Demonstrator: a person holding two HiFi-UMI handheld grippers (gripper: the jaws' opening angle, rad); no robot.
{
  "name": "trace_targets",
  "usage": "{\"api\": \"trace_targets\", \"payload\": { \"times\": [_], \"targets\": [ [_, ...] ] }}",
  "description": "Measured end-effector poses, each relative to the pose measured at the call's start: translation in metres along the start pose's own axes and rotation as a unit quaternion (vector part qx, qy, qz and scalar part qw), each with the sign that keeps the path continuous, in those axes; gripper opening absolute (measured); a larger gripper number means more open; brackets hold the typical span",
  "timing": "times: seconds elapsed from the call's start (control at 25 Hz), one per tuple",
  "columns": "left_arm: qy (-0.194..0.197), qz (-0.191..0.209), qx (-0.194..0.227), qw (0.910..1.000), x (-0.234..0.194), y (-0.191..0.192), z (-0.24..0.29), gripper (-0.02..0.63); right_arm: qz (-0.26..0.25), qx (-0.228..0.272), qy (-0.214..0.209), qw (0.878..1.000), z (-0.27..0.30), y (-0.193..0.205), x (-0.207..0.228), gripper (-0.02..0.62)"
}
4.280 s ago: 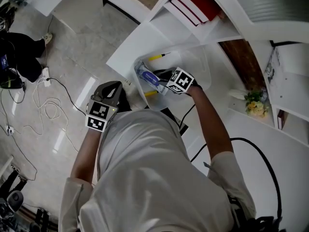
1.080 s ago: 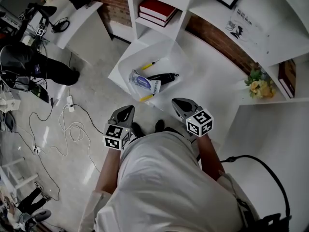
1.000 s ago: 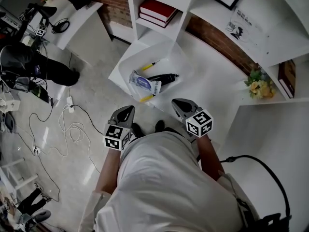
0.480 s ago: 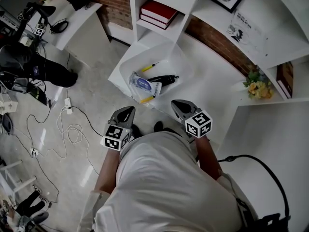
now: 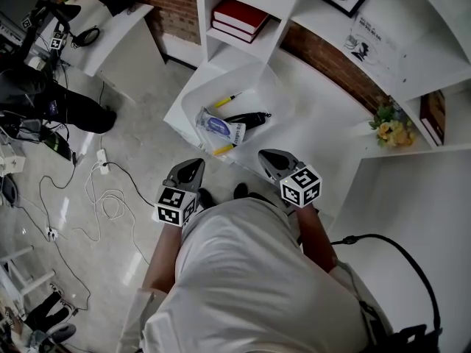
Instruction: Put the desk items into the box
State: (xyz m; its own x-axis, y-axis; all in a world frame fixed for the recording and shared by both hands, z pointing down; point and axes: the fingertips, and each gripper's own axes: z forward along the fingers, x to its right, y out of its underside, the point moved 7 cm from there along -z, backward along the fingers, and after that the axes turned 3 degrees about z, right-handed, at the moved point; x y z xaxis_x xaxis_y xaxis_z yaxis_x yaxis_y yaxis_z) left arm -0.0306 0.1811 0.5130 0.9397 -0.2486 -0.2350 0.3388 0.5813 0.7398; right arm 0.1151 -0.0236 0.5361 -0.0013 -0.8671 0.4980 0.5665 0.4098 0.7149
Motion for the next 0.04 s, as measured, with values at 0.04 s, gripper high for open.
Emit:
{"api": "trace_targets", "payload": {
  "times": [0.04],
  "targets": [
    [0.000, -0.001, 0.000, 1.0000, -0.0005, 0.0004, -0.0005, 0.003, 0.001, 0.000, 0.000, 1.000, 0.0004, 0.0003, -0.0007, 0.002]
  ]
}}
